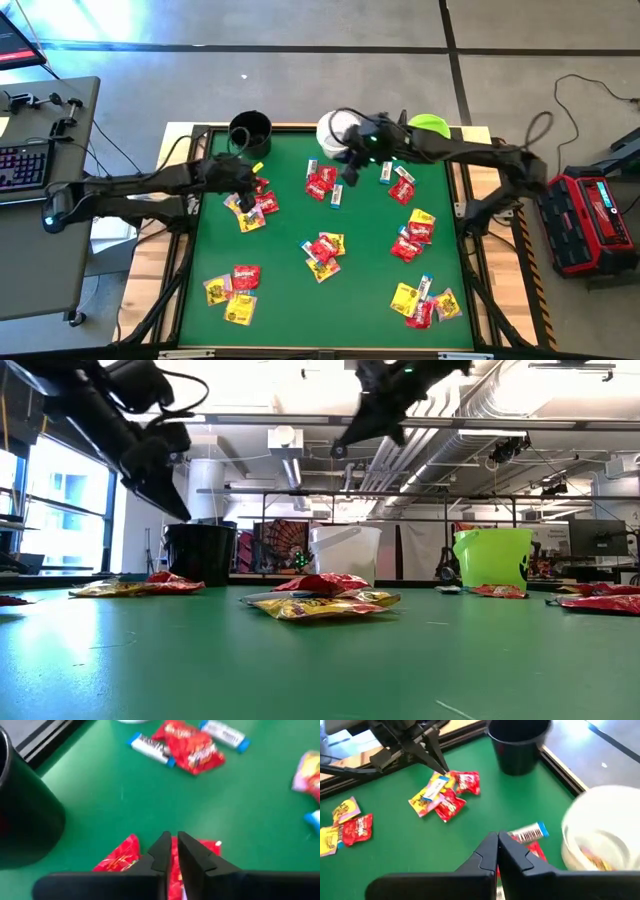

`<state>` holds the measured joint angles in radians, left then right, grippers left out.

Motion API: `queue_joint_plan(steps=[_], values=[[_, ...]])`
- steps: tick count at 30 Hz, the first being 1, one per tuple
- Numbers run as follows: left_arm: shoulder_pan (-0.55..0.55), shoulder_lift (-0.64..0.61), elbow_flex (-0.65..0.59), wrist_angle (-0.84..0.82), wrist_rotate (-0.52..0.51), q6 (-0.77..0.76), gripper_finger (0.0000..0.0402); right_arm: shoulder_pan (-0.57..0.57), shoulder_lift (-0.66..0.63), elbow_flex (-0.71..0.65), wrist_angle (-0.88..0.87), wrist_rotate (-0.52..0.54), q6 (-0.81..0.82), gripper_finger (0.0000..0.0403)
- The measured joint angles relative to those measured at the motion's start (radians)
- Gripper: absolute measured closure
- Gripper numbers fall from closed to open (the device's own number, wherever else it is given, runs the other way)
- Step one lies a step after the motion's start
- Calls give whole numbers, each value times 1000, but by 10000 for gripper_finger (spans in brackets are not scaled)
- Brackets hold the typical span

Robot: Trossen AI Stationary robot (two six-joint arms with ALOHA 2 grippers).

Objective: Sort candy by brand, put in halloween buckets
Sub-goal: Put the red candy into the green bucket

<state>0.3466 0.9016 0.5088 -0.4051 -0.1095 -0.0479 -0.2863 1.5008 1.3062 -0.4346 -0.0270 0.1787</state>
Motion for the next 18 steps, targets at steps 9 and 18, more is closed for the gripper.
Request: queue_joint_plan(steps=[9, 18], values=[[41, 211, 101, -167, -35, 204, 282, 41, -153, -191, 39, 97, 102, 403], [88, 359, 111, -239, -111, 206, 243, 47, -154, -199, 58, 98, 102, 403]])
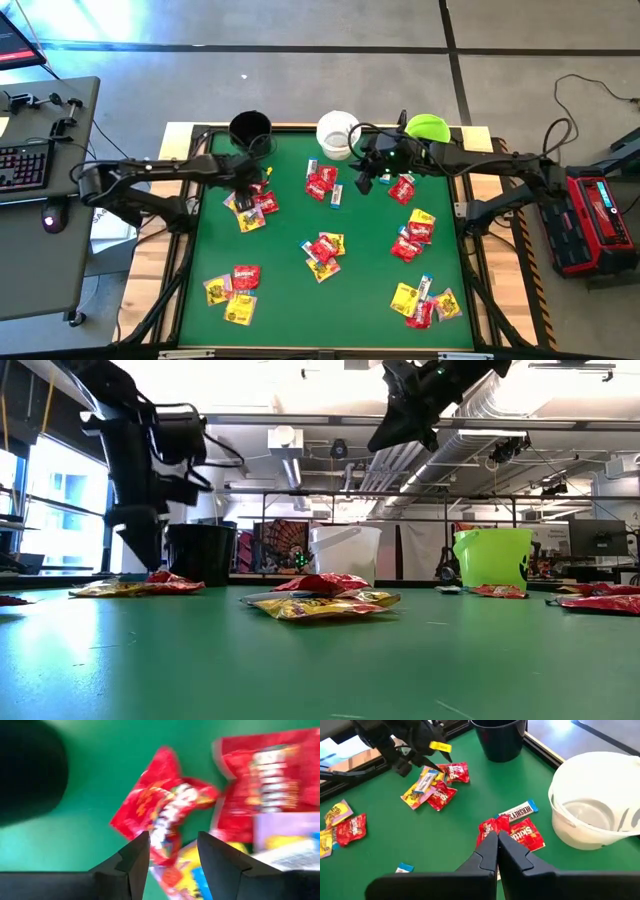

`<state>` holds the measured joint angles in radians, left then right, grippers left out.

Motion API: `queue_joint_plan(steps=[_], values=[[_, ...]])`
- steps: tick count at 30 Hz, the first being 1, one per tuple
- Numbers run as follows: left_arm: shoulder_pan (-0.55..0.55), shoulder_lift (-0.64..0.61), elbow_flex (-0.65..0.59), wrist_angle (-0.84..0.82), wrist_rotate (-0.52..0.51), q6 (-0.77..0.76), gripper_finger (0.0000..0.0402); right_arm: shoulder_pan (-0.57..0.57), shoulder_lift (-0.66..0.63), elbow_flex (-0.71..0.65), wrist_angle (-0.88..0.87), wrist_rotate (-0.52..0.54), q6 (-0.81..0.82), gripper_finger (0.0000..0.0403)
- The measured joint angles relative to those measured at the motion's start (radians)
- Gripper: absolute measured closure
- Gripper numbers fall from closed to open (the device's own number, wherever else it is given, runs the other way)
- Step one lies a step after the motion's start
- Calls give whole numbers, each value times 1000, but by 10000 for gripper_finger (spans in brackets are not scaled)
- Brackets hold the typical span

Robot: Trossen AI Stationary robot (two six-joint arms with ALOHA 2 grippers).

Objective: Sort candy by brand, put in halloween buckets
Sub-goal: Put the red candy into the green bucket

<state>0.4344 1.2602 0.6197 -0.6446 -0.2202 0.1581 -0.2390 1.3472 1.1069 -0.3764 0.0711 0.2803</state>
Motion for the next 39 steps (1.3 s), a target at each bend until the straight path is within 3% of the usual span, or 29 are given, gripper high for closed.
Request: queue_joint_plan(steps=[15, 26, 30, 33, 39], values=[[71, 156, 5, 2, -4, -76, 251, 0, 1, 0, 4, 5, -26, 403], [71, 72, 31, 7, 43, -94, 393, 0, 1, 0, 25, -23, -53, 402], [72, 31, 76, 7, 141, -101, 395, 15, 1, 0, 55, -23, -78, 401], [72, 13, 122, 12, 269, -144, 398, 40, 1, 0, 90, -29, -106, 386], [69, 9, 216, 111, 577, -303, 400, 80, 2, 0, 119, -29, -121, 306]])
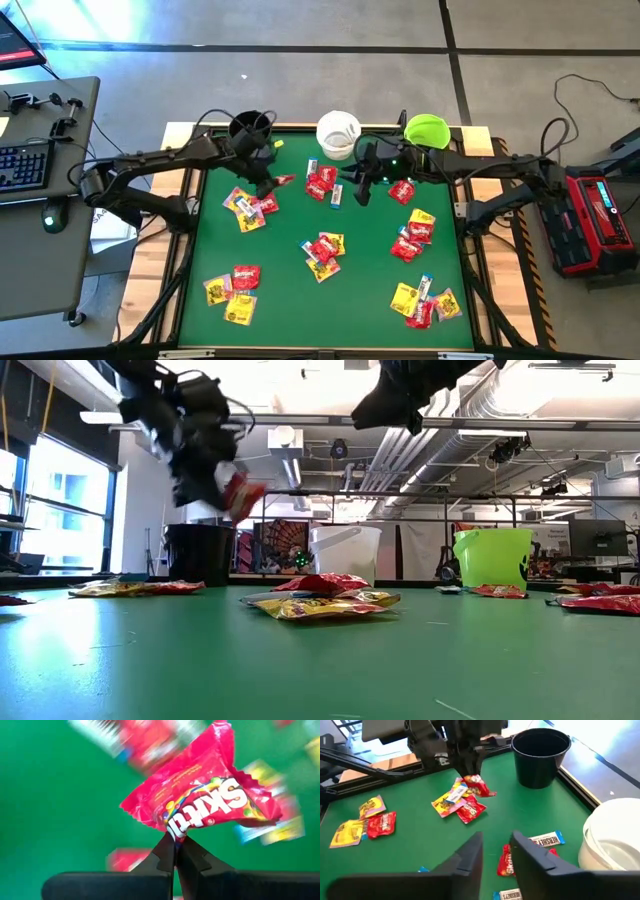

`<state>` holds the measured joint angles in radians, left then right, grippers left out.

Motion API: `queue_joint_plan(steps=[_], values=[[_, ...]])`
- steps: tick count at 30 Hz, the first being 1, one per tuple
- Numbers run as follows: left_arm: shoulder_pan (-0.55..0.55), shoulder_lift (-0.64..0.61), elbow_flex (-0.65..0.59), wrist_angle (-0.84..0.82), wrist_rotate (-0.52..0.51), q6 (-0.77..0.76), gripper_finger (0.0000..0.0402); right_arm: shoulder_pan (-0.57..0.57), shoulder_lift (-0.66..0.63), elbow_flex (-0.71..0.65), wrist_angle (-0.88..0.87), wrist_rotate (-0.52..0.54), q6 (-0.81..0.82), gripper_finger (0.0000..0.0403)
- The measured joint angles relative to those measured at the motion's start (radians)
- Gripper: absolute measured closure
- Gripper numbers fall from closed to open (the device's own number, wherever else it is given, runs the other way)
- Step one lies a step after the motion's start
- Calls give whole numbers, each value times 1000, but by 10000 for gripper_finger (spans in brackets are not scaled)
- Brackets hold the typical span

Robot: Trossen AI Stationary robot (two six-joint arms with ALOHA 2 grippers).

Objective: Sort candy by brand, put in halloween buckets
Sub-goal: Put the red candy into the green bucket

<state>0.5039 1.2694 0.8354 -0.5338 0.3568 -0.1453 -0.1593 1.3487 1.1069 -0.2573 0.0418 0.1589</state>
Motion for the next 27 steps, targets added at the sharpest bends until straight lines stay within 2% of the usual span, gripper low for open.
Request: queue_joint_plan(steps=[3, 6, 13, 19, 27], values=[[-3, 0, 25, 100, 108, -91, 401, 3, 0, 0, 2, 0, 30, 270], [-11, 0, 38, 200, 181, -158, 401, 0, 1, 0, 35, -53, 57, 250], [-57, 0, 42, 412, 327, -250, 401, -6, 56, 1, 167, -151, 103, 245], [-103, 0, 42, 468, 387, -291, 401, -21, 85, 1, 265, -197, 103, 245], [-153, 0, 42, 481, 431, -300, 401, -38, 86, 1, 381, -368, 96, 245]])
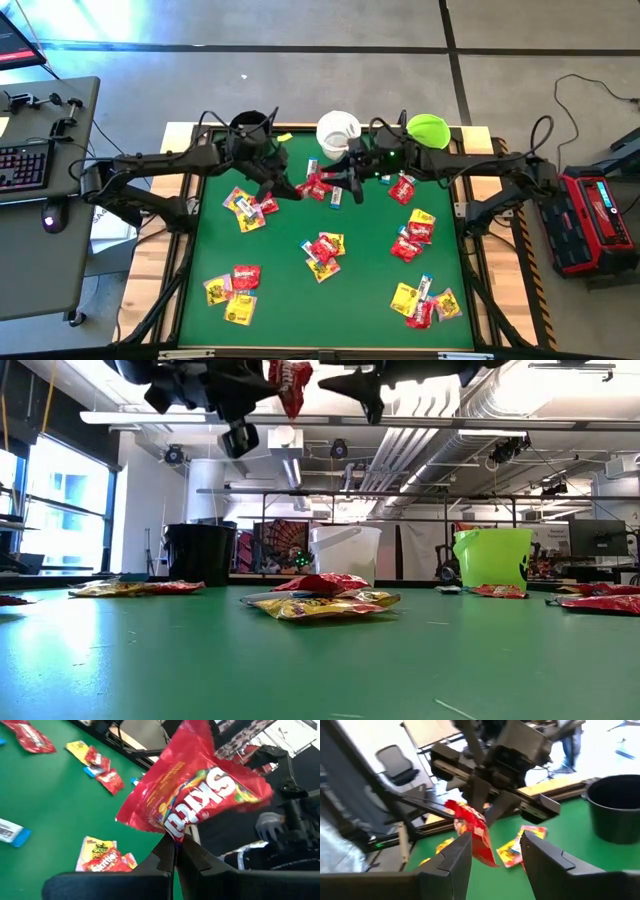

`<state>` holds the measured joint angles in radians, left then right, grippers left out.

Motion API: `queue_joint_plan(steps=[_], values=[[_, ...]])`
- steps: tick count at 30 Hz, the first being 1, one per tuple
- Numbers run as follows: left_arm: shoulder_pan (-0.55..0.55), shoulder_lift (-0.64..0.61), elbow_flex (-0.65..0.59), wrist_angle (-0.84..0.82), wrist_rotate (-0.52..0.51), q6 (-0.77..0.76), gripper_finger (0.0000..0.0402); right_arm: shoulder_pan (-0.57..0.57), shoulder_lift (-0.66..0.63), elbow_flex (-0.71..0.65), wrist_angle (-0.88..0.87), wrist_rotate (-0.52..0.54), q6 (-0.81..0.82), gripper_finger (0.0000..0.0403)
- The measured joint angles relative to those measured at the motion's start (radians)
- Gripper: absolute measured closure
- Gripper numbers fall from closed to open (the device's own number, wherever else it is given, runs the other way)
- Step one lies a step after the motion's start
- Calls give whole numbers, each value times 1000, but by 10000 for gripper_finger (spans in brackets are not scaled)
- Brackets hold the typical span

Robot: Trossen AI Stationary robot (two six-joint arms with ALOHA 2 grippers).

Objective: Sort candy by brand, put in halloween buckets
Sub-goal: Put the red candy into the green bucket

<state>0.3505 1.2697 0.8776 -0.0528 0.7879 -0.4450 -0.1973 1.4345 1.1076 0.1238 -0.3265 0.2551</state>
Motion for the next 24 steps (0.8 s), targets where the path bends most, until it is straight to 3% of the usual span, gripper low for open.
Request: queue_joint_plan(steps=[6, 24], values=[[-19, 0, 0, 33, 15, -30, 401, 3, 8, 0, 20, -90, 10, 245], [-18, 101, -1, 280, 77, -191, 401, 26, 12, 0, 76, -101, 17, 246]])
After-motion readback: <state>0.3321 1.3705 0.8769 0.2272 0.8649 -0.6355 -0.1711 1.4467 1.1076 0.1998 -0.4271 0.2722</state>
